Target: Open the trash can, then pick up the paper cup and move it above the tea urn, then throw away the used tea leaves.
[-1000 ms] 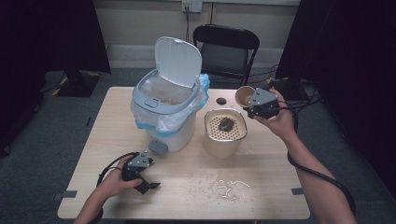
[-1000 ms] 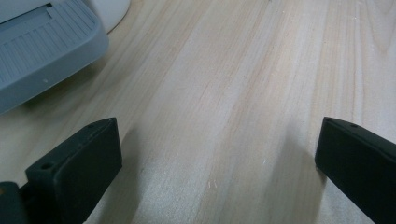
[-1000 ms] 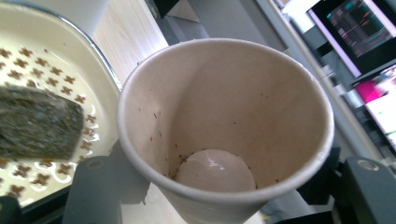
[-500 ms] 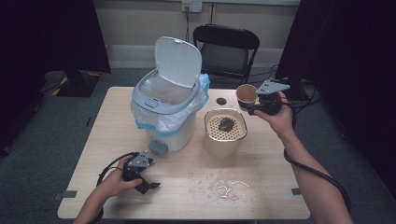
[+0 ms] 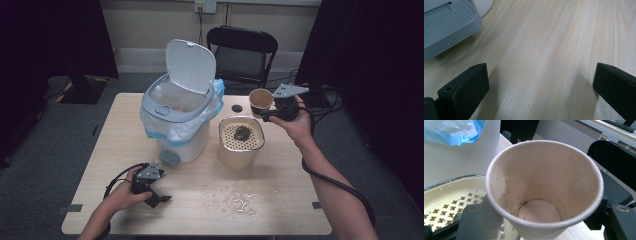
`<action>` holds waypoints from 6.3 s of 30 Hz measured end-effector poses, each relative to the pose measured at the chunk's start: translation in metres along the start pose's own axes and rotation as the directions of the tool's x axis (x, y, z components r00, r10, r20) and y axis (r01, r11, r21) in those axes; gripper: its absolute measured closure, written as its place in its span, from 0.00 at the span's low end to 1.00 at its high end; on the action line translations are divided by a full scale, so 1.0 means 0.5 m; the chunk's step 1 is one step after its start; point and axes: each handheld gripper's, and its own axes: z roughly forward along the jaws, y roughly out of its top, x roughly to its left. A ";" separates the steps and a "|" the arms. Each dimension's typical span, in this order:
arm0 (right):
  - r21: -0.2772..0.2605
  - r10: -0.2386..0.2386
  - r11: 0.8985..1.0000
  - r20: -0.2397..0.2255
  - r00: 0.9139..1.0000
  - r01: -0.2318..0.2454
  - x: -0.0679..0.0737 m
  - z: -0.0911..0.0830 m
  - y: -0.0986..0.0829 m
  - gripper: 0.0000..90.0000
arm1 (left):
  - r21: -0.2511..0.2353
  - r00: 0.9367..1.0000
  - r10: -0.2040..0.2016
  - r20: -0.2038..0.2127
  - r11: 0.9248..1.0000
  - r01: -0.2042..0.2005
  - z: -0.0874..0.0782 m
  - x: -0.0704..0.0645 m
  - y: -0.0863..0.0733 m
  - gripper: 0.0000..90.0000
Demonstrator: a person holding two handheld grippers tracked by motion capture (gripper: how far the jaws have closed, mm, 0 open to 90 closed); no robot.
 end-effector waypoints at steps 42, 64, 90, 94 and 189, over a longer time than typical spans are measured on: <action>0.010 0.005 1.000 -0.167 0.986 -0.004 0.043 0.005 0.127 0.35 | 0.002 1.000 0.007 0.009 1.000 -0.007 -0.001 0.002 0.001 0.00; 0.011 -0.025 1.000 -0.234 0.972 0.028 0.054 0.010 0.215 0.34 | 0.010 1.000 0.010 0.007 1.000 -0.010 -0.002 0.002 0.001 0.00; -0.005 -0.038 0.999 -0.280 0.959 0.038 0.081 0.004 0.300 0.34 | 0.010 1.000 0.009 0.007 1.000 -0.009 -0.002 0.002 0.001 0.00; 0.003 -0.053 0.998 -0.287 0.956 0.056 0.091 0.012 0.318 0.34 | 0.009 1.000 0.009 0.007 1.000 -0.009 -0.002 0.002 0.001 0.00; -0.024 0.001 1.000 -0.340 0.940 -0.010 0.136 0.112 0.327 0.20 | 0.000 1.000 0.013 0.014 1.000 -0.013 0.000 0.003 0.001 0.00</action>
